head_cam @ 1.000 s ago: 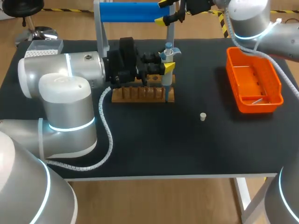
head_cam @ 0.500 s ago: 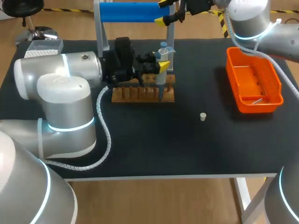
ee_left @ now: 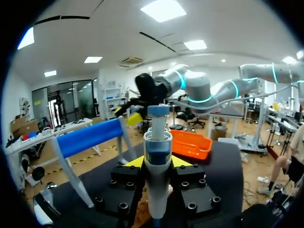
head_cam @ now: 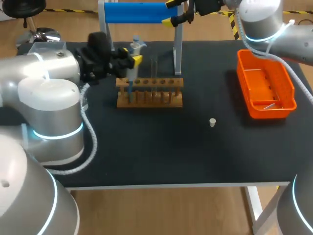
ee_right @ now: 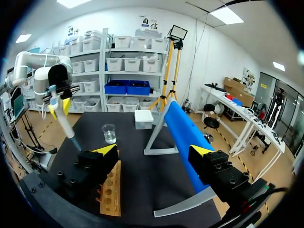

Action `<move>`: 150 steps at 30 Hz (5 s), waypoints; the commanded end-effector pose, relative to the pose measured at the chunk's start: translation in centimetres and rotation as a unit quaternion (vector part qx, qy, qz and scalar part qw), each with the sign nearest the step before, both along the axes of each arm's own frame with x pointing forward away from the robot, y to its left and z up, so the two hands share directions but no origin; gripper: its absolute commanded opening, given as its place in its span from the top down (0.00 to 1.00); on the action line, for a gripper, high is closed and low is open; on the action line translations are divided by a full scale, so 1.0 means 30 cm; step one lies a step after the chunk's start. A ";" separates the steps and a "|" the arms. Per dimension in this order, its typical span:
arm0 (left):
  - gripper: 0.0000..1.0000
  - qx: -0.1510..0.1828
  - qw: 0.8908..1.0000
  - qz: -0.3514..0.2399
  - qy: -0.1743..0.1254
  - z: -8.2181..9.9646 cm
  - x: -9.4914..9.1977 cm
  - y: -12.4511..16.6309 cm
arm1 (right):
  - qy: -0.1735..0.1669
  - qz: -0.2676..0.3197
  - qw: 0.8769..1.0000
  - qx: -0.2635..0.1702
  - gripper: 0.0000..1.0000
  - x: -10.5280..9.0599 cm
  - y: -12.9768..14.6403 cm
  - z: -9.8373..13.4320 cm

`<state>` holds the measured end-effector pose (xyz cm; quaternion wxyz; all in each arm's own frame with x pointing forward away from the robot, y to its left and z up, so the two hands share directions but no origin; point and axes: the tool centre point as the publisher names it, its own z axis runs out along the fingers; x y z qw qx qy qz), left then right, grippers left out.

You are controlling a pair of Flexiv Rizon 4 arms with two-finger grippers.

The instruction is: Invert the test tube, pick up the pipette, mount the tip to pipette, aspirate from beaker and dispense into the tube, eject the tip, return the pipette, and cap with the stopper.

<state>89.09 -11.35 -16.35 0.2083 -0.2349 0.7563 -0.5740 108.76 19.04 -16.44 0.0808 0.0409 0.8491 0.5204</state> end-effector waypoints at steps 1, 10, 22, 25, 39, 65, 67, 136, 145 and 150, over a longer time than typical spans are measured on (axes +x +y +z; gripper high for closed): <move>1.00 0.015 1.000 0.014 0.012 0.030 0.030 0.083 | 0.002 0.002 1.000 -0.002 0.00 0.006 -0.003 0.003; 1.00 0.039 0.996 0.075 0.024 0.036 0.157 0.174 | 0.002 0.002 1.000 -0.002 0.00 0.006 -0.003 0.003; 1.00 0.067 0.986 0.142 0.048 0.051 0.307 0.245 | 0.002 0.002 1.000 -0.002 0.00 0.006 -0.003 0.003; 1.00 0.073 0.984 0.155 0.051 0.058 0.337 0.262 | 0.002 0.002 1.000 -0.002 0.00 0.006 -0.003 0.003; 1.00 0.083 0.972 0.207 0.069 0.067 0.477 0.282 | 0.002 0.002 1.000 -0.002 0.00 0.006 -0.003 0.003; 1.00 0.078 0.952 0.275 0.108 0.015 0.662 0.259 | 0.002 0.002 1.000 -0.002 0.00 0.006 -0.003 0.003; 1.00 0.077 0.950 0.281 0.111 0.011 0.672 0.258 | 0.002 0.002 1.000 -0.002 0.00 0.006 -0.003 0.003; 1.00 0.127 0.923 0.317 0.178 -0.089 0.923 0.270 | 0.002 0.002 1.000 -0.002 0.00 0.006 -0.003 0.003; 1.00 0.130 0.920 0.317 0.188 -0.103 0.921 0.267 | 0.002 0.002 1.000 -0.002 0.00 0.006 -0.003 0.003; 1.00 0.131 0.920 0.318 0.188 -0.104 0.921 0.266 | 0.002 0.002 1.000 -0.002 0.00 0.006 -0.003 0.003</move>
